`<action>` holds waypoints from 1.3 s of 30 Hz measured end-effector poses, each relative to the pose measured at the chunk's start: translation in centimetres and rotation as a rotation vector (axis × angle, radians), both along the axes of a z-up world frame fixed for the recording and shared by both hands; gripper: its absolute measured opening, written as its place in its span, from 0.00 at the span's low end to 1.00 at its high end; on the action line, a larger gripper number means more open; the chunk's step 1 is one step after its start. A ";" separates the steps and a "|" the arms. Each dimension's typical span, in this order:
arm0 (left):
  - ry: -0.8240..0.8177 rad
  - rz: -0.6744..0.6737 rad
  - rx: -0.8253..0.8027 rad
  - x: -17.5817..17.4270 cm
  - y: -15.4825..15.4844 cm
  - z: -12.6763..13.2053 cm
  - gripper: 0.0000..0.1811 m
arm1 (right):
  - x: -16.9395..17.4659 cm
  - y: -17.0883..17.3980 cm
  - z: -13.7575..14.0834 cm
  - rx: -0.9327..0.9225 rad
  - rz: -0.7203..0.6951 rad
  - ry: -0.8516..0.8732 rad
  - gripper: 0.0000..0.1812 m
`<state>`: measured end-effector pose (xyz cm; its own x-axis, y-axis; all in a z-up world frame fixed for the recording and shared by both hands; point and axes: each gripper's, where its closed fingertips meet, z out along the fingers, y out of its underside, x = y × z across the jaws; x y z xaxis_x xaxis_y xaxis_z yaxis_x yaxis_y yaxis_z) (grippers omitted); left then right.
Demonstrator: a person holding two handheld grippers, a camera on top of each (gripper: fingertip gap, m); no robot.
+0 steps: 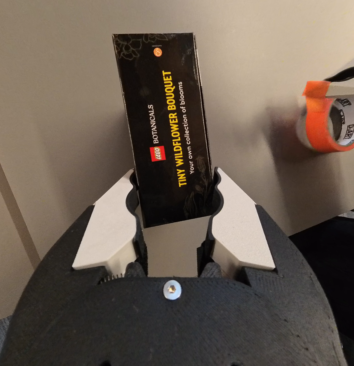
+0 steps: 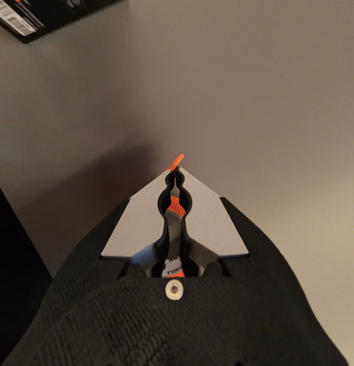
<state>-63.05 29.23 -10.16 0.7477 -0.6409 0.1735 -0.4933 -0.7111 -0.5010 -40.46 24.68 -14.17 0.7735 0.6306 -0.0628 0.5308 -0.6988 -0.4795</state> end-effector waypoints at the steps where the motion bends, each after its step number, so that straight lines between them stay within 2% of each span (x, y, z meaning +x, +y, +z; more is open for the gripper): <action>1: 0.000 0.001 0.000 0.0 0.0 0.0 0.41 | -0.3 0.2 0.6 0.041 0.029 0.008 0.00; 10: 0.002 0.018 0.000 0.2 0.0 0.0 0.41 | -1.8 1.6 8.5 0.410 0.165 -0.056 0.00; 14: 0.006 0.028 -0.001 0.4 -0.1 0.0 0.41 | -3.6 1.8 10.1 0.506 0.270 -0.158 0.00; 18: 0.000 0.063 0.005 0.7 -0.1 0.0 0.41 | -5.5 2.8 10.7 0.564 0.292 -0.222 0.00; 25: 0.003 0.165 0.004 1.8 -0.4 0.0 0.41 | -9.3 4.1 11.2 0.597 0.252 -0.200 0.00; 31: 0.005 0.164 -0.002 2.1 -0.6 -0.1 0.41 | -9.3 3.0 9.6 0.593 0.217 -0.267 0.00; 39: -0.002 0.147 0.006 2.4 -0.5 0.0 0.41 | -9.3 2.4 9.9 0.602 0.164 -0.394 0.00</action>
<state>-60.64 28.73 -10.19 0.8331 -0.5258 0.1715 -0.3831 -0.7723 -0.5067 -49.74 27.04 -4.23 0.5603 0.5778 0.5935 0.8178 -0.2721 -0.5072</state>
